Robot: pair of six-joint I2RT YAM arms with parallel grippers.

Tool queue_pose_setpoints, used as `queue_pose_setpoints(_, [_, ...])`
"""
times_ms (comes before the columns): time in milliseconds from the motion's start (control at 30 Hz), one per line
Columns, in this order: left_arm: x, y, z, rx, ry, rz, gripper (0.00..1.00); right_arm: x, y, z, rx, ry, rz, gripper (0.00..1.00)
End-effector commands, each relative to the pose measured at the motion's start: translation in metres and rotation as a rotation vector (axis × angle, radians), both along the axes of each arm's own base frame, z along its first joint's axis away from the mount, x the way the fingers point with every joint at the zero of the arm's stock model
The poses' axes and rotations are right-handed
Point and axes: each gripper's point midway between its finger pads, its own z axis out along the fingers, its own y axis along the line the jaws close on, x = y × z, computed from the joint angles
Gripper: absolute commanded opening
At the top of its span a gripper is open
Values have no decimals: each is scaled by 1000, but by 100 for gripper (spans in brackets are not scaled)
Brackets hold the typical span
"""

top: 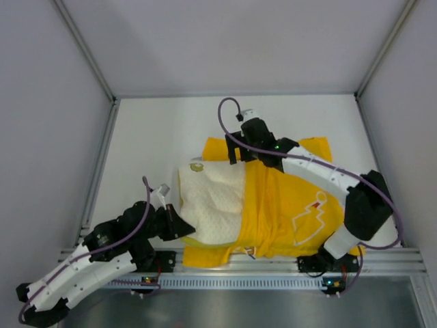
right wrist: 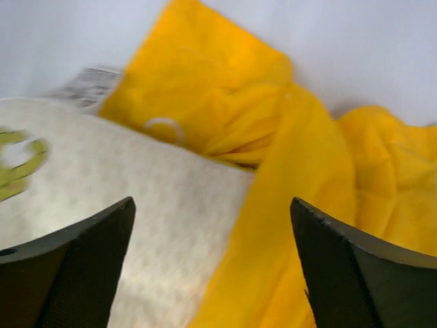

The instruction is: Remove the pillowcase from the pillow

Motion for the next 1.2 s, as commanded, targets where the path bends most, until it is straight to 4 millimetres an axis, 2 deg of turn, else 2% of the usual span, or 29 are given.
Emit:
queue_pose_setpoints(0, [18,-16,28,-32,-88,-4,0,-32,1,59,113,-127,11,95])
queue_pose_setpoints(33, [21,-19,28,-17,-100,-15,0,-48,6,63,114,-142,39,99])
queue_pose_setpoints(67, [25,-27,27,-2,-97,-28,0,-57,2,65,114,-157,37,100])
queue_pose_setpoints(100, [27,-30,27,11,-103,-42,0,-74,-6,65,120,-170,39,100])
queue_pose_setpoints(167, [35,-38,25,40,-103,-49,0,-93,-12,60,170,-139,49,99])
queue_pose_setpoints(200, [38,-39,25,53,-114,-50,0,-108,-19,48,211,-97,37,99])
queue_pose_setpoints(233, [41,-41,27,61,-119,-47,0,-115,-24,37,221,-68,17,99])
queue_pose_setpoints(267, [46,-40,29,69,-135,-28,0,-126,-35,18,215,-28,-2,100])
queue_pose_setpoints(333, [56,-38,41,69,-173,14,0,-146,-33,-1,252,64,16,99])
queue_pose_setpoints(367, [63,-34,45,77,-192,59,0,-163,-30,-15,268,119,62,99])
queue_pose_setpoints(400, [67,-34,50,73,-205,77,0,-176,-23,-20,284,146,96,99])
queue_pose_setpoints(500, [76,-37,78,57,-253,96,0,-201,-18,-32,273,152,127,99])
queue_pose_setpoints(633, [81,-44,93,60,-275,79,0,-205,-24,-44,258,148,82,99])
queue_pose_setpoints(733, [81,-43,103,44,-294,84,0,-201,-23,-47,243,144,63,83])
queue_pose_setpoints(767, [81,-42,105,40,-299,86,0,-199,-21,-47,238,144,60,57])
queue_pose_setpoints(833, [83,-37,107,51,-307,106,0,-199,-23,-51,221,146,39,28])
queue_pose_setpoints(867, [84,-33,107,66,-310,122,0,-198,-25,-54,207,146,26,6])
queue_pose_setpoints(900, [87,-28,110,87,-323,143,0,-195,-29,-56,189,133,-6,0])
queue_pose_setpoints(933, [98,-15,108,142,-341,216,0,-196,-35,-60,166,135,-25,0])
queue_pose_setpoints(1033, [109,14,102,286,-353,323,0,-194,-48,-68,142,117,-83,0])
queue_pose_setpoints(1067, [116,32,100,373,-373,381,0,-195,-56,-71,130,111,-105,0])
queue_pose_setpoints(1100, [120,39,110,396,-390,414,0,-195,-59,-71,141,110,-124,0])
queue_pose_setpoints(1133, [124,44,109,457,-389,432,0,-196,-63,-71,143,106,-138,0])
queue_pose_setpoints(1167, [125,62,106,557,-387,467,0,-195,-70,-69,150,90,-158,0])
